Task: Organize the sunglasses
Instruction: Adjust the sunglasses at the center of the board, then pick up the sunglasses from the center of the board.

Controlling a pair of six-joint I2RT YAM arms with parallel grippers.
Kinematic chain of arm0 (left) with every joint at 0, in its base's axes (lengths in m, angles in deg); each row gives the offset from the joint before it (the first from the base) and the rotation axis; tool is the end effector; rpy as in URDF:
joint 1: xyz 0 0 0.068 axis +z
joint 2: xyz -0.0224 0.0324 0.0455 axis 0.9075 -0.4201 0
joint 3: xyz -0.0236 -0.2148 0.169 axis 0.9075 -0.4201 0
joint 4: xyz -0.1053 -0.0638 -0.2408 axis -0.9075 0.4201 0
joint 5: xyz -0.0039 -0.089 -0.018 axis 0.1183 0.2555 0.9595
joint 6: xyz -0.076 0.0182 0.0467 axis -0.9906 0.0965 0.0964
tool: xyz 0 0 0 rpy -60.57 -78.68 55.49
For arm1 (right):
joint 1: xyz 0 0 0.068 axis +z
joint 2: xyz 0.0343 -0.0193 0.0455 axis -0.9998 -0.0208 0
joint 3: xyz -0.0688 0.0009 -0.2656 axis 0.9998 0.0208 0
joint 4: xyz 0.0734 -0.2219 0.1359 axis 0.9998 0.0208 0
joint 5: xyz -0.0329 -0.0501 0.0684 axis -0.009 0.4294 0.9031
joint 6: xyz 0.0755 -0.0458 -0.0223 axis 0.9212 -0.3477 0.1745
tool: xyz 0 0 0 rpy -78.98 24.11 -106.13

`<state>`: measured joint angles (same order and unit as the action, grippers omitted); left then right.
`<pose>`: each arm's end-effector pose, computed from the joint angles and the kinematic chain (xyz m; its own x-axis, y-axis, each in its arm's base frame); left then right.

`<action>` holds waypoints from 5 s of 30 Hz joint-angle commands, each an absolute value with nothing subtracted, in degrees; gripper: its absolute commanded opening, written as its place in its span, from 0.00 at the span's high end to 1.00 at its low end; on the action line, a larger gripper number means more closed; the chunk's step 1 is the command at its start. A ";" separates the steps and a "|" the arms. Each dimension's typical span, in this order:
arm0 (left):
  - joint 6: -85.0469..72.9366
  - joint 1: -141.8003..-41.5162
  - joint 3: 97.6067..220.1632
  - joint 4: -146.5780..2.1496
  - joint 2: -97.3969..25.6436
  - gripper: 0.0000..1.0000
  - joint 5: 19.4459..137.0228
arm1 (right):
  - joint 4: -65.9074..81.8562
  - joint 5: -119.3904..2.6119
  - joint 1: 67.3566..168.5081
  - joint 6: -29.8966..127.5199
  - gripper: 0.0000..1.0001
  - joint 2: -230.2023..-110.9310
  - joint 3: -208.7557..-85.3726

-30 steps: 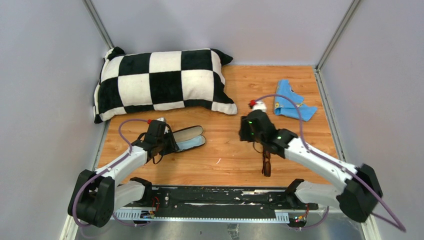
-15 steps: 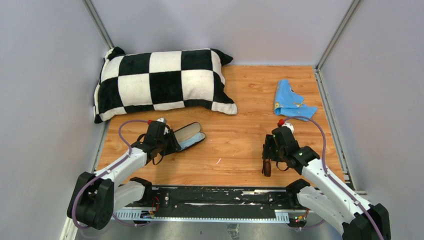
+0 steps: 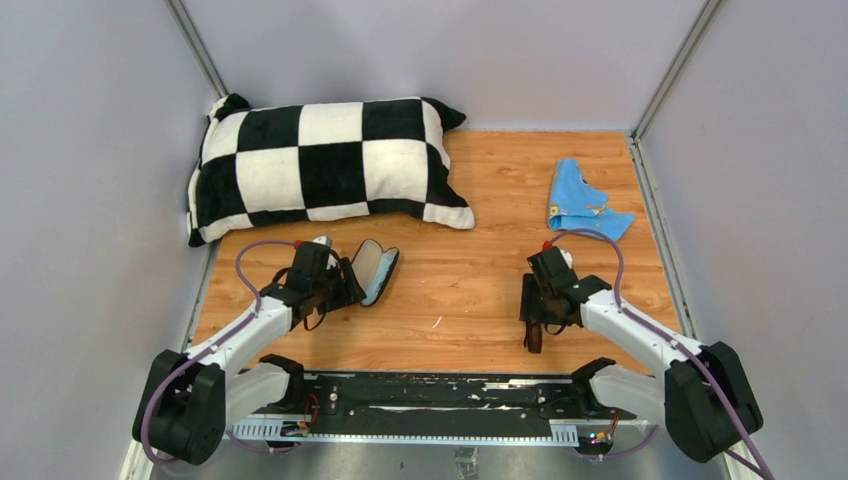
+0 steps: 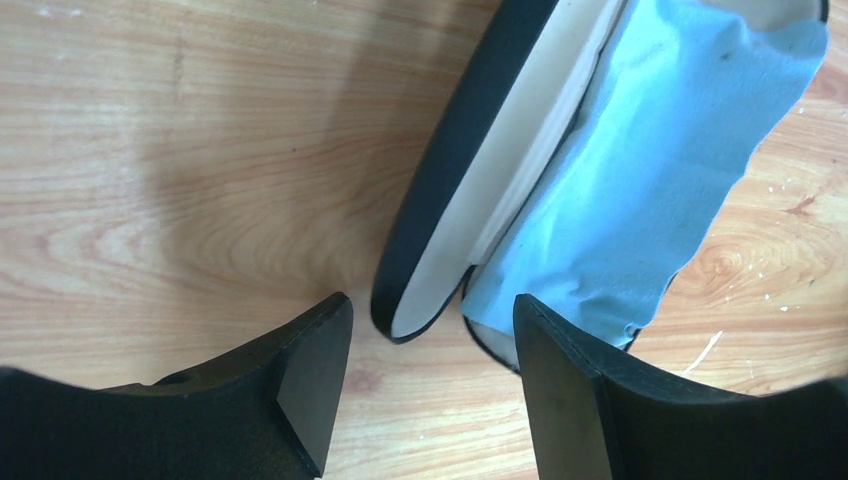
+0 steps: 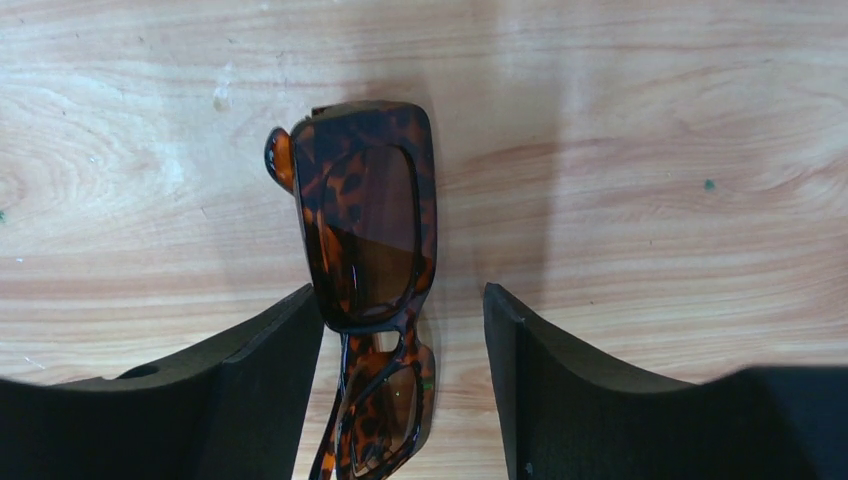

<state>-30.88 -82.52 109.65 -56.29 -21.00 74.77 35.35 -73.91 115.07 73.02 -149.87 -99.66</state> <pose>0.2122 -0.0735 0.1155 -0.8065 -0.3675 -0.4632 -0.1633 0.8914 -0.4228 0.1962 0.0842 0.1255 -0.8607 0.1446 -0.4881 0.0776 0.9849 0.1549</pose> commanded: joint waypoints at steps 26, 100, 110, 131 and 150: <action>-28.05 -82.21 120.79 -41.57 -14.03 0.31 69.18 | 42.40 -77.33 116.67 77.28 0.55 -156.50 -105.44; -28.53 -82.21 122.95 -41.11 -14.85 0.30 70.06 | 32.95 -74.94 138.80 53.61 0.44 -164.66 -114.18; -28.59 -82.21 122.61 -41.02 -14.59 0.30 70.06 | 33.31 -74.40 139.75 54.13 0.40 -170.14 -114.44; -28.63 -82.21 122.36 -41.19 -14.78 0.30 70.06 | 35.72 -78.53 141.84 58.89 0.46 -171.04 -114.54; -28.38 -82.21 122.39 -41.56 -15.38 0.30 70.71 | 35.72 -77.73 141.83 58.71 0.66 -172.37 -115.25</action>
